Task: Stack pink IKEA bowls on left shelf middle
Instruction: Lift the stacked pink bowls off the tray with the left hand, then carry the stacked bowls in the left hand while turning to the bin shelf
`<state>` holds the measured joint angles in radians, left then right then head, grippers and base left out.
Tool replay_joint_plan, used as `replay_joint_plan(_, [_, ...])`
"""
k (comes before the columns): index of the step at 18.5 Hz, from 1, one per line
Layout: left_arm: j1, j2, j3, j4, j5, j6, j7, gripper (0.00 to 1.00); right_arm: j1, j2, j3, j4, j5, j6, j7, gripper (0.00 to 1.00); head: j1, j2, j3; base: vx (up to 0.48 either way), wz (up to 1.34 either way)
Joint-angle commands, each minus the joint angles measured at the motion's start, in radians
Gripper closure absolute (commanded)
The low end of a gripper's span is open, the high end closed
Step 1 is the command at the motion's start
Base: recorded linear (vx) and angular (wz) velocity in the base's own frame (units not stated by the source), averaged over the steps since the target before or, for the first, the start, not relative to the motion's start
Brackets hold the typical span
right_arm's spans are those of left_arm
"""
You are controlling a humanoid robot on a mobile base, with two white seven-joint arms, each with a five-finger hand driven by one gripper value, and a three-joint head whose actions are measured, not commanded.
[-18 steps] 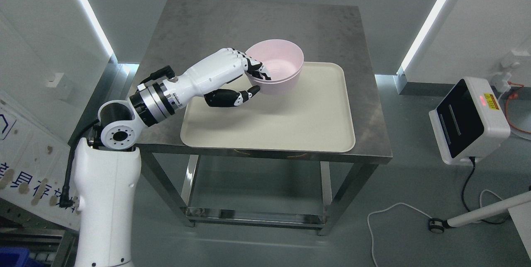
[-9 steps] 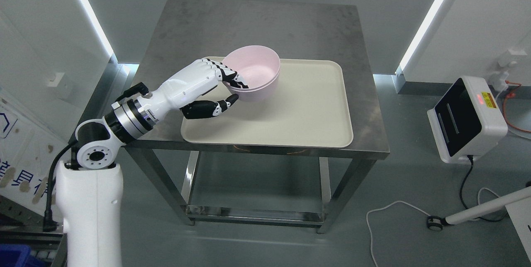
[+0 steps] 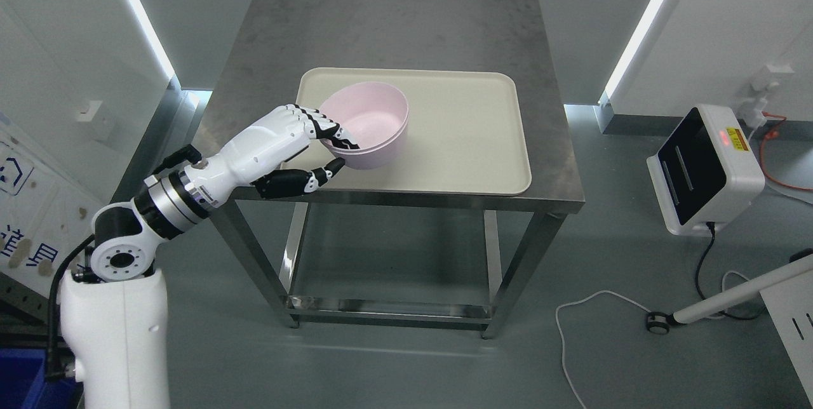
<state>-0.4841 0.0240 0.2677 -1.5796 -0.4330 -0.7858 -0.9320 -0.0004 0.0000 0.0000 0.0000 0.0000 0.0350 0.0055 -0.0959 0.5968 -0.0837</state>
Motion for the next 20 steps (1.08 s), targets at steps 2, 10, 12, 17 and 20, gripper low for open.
replay_joint_plan(2, [0.022, 0.034, 0.059, -0.025, 0.042, 0.000, -0.002, 0.96, 0.030, -0.017, -0.012, -0.034, 0.000, -0.001, 0.001, 0.00, 0.0000, 0.000, 0.000, -0.200, -0.01])
replay_joint_plan(10, [0.053, 0.037, 0.062, -0.025, 0.040, 0.000, -0.007, 0.96, 0.030, -0.017, -0.011, -0.034, 0.000, -0.001, 0.001, 0.00, 0.0000, 0.000, 0.000, -0.271, -0.05])
replay_joint_plan(12, [0.059, 0.037, 0.071, -0.025, 0.042, 0.000, -0.007, 0.96, 0.030, -0.017, -0.011, -0.034, 0.000, 0.000, 0.001, 0.00, 0.0000, 0.000, 0.000, -0.293, -0.02])
replay_joint_plan(17, [0.061, 0.047, 0.076, -0.025, 0.040, 0.000, -0.007, 0.96, 0.030, -0.017, -0.011, -0.034, 0.000, -0.001, 0.001, 0.00, 0.0000, 0.000, 0.000, -0.306, 0.03])
replay_joint_plan(20, [0.059, 0.047, 0.076, -0.025, 0.042, 0.000, -0.007, 0.96, 0.030, -0.017, -0.011, -0.034, 0.000, 0.000, 0.001, 0.00, 0.0000, 0.000, 0.000, -0.337, 0.19])
